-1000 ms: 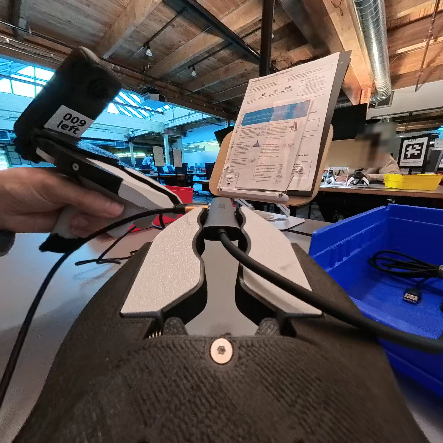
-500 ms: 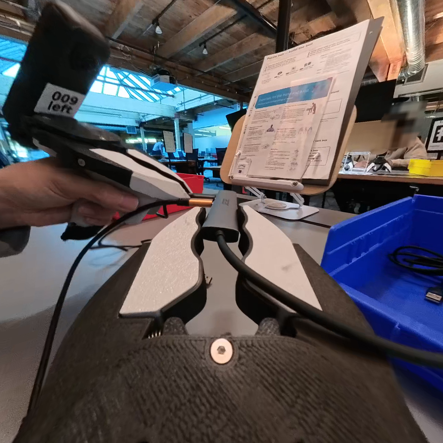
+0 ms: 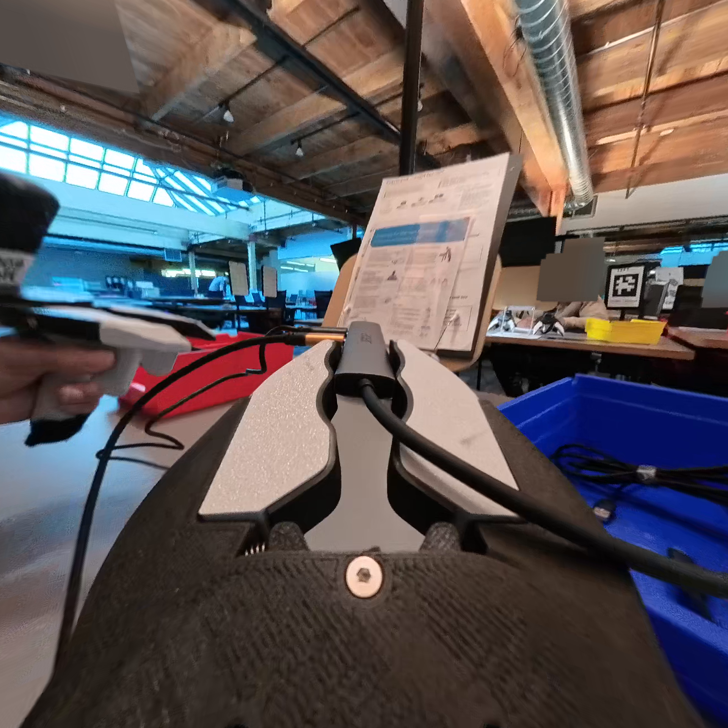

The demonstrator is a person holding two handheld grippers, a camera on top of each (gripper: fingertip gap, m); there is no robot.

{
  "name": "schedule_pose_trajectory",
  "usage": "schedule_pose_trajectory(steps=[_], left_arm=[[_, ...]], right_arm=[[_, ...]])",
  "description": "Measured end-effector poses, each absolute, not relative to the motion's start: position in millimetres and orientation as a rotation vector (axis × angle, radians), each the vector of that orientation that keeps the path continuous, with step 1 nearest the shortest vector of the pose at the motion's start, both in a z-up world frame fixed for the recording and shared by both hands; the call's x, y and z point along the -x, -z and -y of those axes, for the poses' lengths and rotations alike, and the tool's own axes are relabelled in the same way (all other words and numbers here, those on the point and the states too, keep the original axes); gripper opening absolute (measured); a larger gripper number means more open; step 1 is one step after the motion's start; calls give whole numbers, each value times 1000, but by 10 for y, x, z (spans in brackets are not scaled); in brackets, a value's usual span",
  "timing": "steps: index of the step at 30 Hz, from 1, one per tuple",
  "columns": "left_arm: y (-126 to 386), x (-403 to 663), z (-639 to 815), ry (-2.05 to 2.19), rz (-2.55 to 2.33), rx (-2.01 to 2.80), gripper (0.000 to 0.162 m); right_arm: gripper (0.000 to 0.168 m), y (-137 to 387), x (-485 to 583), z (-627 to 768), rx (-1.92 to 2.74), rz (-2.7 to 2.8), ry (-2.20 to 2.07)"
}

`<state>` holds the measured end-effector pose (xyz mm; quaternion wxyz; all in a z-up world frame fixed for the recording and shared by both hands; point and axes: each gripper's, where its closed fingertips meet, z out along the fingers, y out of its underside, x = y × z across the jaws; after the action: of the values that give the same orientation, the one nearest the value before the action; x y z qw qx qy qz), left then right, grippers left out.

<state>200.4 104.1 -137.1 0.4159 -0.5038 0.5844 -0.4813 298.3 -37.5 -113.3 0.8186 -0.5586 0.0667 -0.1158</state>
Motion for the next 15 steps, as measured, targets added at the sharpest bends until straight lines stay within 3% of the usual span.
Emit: schedule_pose_trajectory(steps=[7, 15], left_arm=[[2049, -1559, -1806, 1158, -1332, 1455, 58], [2064, -1638, -1758, 1144, -1377, 1362, 57]], right_arm=[[24, 572, -2925, 589, 1104, -143, 319], [24, -325, -3196, 640, 1086, -94, 434]])
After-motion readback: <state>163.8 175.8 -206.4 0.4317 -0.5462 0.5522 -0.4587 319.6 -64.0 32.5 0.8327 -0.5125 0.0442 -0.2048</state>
